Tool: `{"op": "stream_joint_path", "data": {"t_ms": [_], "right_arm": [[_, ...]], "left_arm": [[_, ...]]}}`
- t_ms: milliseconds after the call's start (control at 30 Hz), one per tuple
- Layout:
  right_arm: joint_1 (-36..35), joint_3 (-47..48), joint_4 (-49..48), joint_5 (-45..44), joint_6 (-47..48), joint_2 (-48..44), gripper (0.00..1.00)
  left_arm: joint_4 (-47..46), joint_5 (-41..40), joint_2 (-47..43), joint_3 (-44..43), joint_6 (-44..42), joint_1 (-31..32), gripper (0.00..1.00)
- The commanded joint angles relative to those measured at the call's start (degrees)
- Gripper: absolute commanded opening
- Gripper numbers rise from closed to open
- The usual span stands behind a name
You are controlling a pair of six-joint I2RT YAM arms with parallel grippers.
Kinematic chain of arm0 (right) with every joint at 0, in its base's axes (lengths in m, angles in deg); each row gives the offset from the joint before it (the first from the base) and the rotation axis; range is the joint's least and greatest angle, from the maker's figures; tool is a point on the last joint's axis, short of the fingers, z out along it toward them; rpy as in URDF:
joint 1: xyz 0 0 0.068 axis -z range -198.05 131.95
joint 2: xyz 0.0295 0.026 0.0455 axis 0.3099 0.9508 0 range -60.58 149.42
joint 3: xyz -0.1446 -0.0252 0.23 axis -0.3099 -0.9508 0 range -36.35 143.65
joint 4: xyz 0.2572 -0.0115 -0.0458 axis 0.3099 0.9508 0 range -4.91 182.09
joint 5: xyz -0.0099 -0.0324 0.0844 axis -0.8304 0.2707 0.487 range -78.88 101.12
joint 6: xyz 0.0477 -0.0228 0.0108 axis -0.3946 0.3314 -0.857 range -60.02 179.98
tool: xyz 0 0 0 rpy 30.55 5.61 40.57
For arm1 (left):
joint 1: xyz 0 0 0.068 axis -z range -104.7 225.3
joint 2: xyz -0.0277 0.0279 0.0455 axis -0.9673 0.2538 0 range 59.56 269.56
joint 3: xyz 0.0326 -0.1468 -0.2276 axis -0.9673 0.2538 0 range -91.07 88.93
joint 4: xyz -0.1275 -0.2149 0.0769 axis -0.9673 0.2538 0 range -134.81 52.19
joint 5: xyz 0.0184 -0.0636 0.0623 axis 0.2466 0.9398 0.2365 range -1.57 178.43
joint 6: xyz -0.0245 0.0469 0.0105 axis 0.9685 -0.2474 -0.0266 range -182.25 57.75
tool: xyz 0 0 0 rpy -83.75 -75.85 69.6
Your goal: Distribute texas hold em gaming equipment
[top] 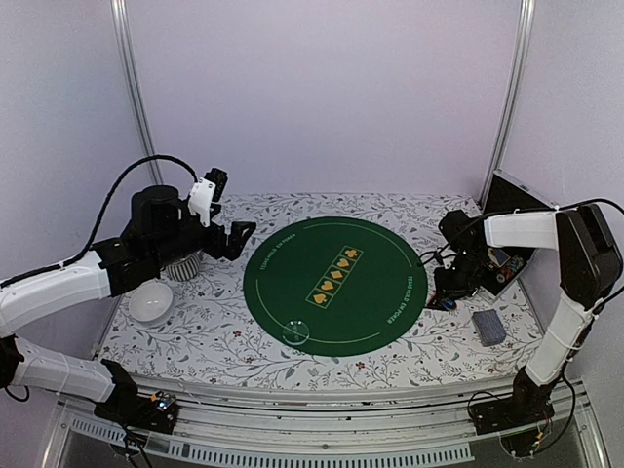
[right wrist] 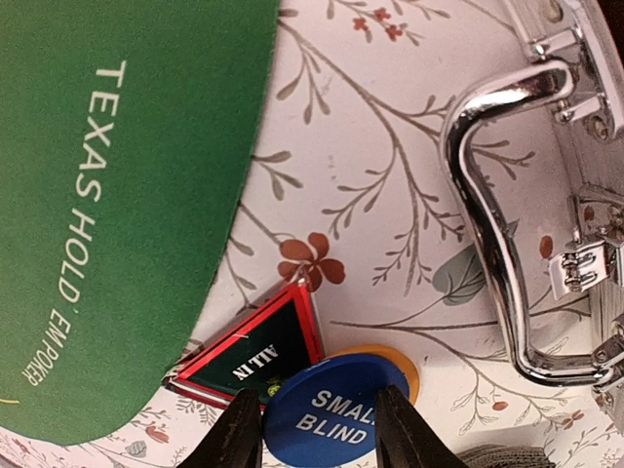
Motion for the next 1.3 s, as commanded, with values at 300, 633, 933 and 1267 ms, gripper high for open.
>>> {"op": "stream_joint_path", "data": {"t_ms": [300, 633, 933, 1267], "right_arm": [[-5.36, 0.62, 3.44, 2.84, -2.29, -0.46, 0.38], [-10.22, 5.13, 7.91, -4.46, -3.84, 1.71, 0.33], [-11.79, 6.02, 8.07, -5.18, -4.04, 3.06, 0.25], [-15.67, 9.16, 8.41, -5.39, -4.68, 5.6, 0.12]], "left_arm": [[-1.03, 0.12, -0.68, 0.36, -0.51, -0.13, 0.98], [-1.03, 0.28, -0.85, 0.31, -0.51, -0.17, 0.98], [-1.03, 0.46, -1.03, 0.31, -0.51, -0.17, 0.98], [-0.96, 0.47, -1.03, 0.31, -0.49, -0.18, 0.98]]}}
